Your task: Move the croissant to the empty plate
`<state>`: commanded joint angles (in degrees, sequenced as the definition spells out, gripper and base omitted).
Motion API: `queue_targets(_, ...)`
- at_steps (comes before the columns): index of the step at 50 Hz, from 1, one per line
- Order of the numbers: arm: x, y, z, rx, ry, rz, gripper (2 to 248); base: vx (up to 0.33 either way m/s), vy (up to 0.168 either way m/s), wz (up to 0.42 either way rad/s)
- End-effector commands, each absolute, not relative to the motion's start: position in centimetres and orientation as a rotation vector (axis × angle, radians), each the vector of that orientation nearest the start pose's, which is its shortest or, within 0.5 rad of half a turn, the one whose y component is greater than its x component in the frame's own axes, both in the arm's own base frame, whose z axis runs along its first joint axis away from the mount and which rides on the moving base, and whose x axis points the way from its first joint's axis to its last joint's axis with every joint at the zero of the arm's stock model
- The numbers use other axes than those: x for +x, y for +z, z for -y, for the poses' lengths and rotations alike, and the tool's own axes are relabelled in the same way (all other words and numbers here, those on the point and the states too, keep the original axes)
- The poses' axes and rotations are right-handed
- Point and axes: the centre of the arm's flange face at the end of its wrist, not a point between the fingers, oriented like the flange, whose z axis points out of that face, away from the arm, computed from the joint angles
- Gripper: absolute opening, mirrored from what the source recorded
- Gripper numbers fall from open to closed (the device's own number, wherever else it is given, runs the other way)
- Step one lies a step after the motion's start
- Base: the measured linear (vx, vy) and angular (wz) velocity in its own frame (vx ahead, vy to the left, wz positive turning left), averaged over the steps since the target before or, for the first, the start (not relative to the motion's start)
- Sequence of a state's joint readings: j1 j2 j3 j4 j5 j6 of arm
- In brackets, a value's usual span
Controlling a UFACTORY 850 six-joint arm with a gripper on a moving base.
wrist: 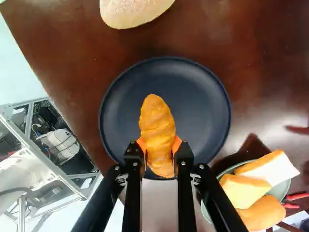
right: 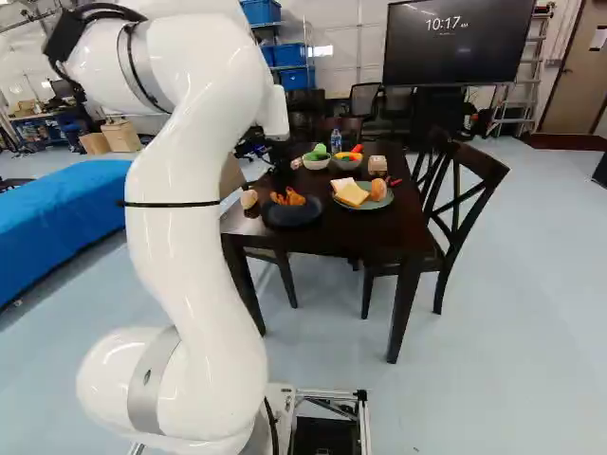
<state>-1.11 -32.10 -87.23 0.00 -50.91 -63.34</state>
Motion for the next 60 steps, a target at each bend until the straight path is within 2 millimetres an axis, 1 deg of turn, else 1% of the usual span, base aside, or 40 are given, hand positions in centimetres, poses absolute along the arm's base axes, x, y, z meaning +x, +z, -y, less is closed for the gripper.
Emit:
queue_targets(7,65.2,47.3,2.2,-2.727,-0.079,1.62,75,0.0,0.0,0.0)
queue_targets(14,65.6,46.2,2.3,-2.722,-0.058,1.615,75,0.0,0.0,0.0)
queue_targets(28,65.6,46.2,2.3,-2.721,-0.057,1.615,75,0.0,0.0,0.0)
queue_targets(29,65.6,46.2,2.3,-2.721,-0.057,1.615,82,0.0,0.0,0.0)
queue_targets(34,65.6,46.2,2.3,-2.721,-0.057,1.615,82,0.0,0.0,0.0)
queue_targets(35,65.6,46.2,2.3,-2.721,-0.057,1.615,113,0.0,0.0,0.0)
queue_targets(39,65.6,46.2,2.3,-2.721,-0.057,1.615,113,0.0,0.0,0.0)
queue_targets(40,65.6,46.2,2.3,-2.721,-0.057,1.615,147,0.0,0.0,0.0)
queue_targets(44,65.6,46.2,2.3,-2.721,-0.057,1.615,147,0.0,0.0,0.0)
queue_targets(45,65.6,46.2,2.3,-2.721,-0.057,1.615,181,0.0,0.0,0.0)
queue_targets(49,65.6,46.2,2.3,-2.721,-0.057,1.615,181,0.0,0.0,0.0)
queue_targets(50,65.6,46.2,2.3,-2.721,-0.057,1.615,216,0.0,0.0,0.0)
queue_targets(55,65.6,46.2,2.3,-2.722,-0.058,1.615,216,0.0,0.0,0.0)
queue_targets(56,65.6,46.2,2.3,-2.722,-0.059,1.615,246,0.0,0.0,0.0)
queue_targets(60,65.4,46.6,2.3,-2.724,-0.066,1.616,246,0.0,0.0,0.0)
